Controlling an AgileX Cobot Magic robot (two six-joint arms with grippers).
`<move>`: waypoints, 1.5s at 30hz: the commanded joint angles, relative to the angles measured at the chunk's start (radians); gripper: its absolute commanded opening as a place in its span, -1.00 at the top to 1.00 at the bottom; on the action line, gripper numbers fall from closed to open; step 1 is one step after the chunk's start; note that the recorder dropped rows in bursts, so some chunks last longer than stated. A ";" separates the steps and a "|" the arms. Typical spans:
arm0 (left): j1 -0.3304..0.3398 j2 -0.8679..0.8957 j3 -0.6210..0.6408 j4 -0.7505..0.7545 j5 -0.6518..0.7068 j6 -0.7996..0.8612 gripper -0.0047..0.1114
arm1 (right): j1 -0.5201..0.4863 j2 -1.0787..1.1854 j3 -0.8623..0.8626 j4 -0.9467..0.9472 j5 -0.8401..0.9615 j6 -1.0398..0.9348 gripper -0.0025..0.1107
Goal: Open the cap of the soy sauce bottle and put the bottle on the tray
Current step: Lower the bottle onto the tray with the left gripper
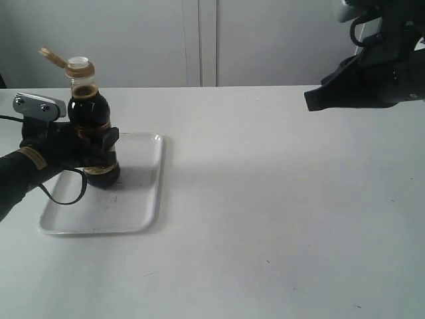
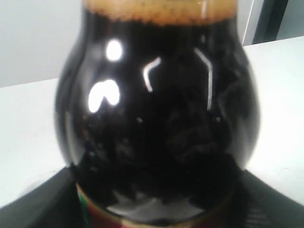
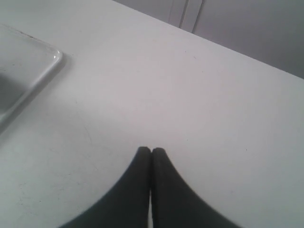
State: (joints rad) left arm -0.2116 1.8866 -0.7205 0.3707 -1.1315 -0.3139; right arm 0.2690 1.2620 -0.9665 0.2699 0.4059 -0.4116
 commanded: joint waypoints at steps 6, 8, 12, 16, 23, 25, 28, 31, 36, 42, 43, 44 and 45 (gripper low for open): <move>0.002 0.012 -0.001 -0.015 -0.090 0.005 0.92 | 0.002 -0.002 0.002 -0.002 -0.001 -0.014 0.96; 0.002 0.010 0.010 -0.021 -0.090 0.005 0.92 | 0.002 -0.002 0.002 -0.002 0.000 -0.014 0.96; 0.002 0.010 0.031 -0.057 -0.090 0.005 0.78 | 0.002 -0.002 0.002 -0.002 0.000 -0.014 0.96; 0.002 0.010 0.049 -0.060 -0.090 0.040 0.20 | 0.002 -0.002 0.002 -0.002 0.000 -0.014 0.96; 0.002 0.010 0.062 -0.060 -0.090 0.082 -0.83 | 0.002 -0.002 0.002 -0.002 0.000 -0.014 0.96; 0.002 0.008 0.068 -0.060 -0.090 0.084 -0.89 | 0.002 -0.002 0.002 -0.002 0.000 -0.014 0.96; 0.002 -0.005 0.088 -0.061 -0.090 0.086 -0.89 | 0.002 -0.002 0.002 -0.002 0.000 -0.014 0.96; 0.002 -0.022 0.109 -0.061 -0.090 0.103 -0.89 | 0.002 -0.002 0.002 -0.002 0.000 -0.014 0.96; 0.002 -0.062 0.154 -0.061 -0.090 0.135 -0.89 | 0.002 -0.002 0.002 -0.002 -0.003 -0.014 0.96; 0.002 -0.117 0.205 -0.061 -0.090 0.135 -0.89 | 0.002 -0.002 0.002 -0.002 -0.003 -0.014 0.96; 0.002 -0.125 0.215 -0.061 -0.090 0.135 -0.89 | 0.002 -0.002 0.002 -0.002 -0.003 -0.014 0.96; 0.002 -0.134 0.225 -0.061 -0.090 0.135 -0.89 | 0.002 -0.002 0.002 -0.002 -0.003 -0.014 0.96; 0.002 -0.141 0.234 -0.061 -0.090 0.133 -0.89 | 0.002 -0.002 0.002 -0.002 -0.003 -0.014 0.96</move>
State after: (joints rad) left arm -0.2116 1.7742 -0.5126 0.3115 -1.2186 -0.1816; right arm 0.2693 1.2620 -0.9665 0.2699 0.4094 -0.4134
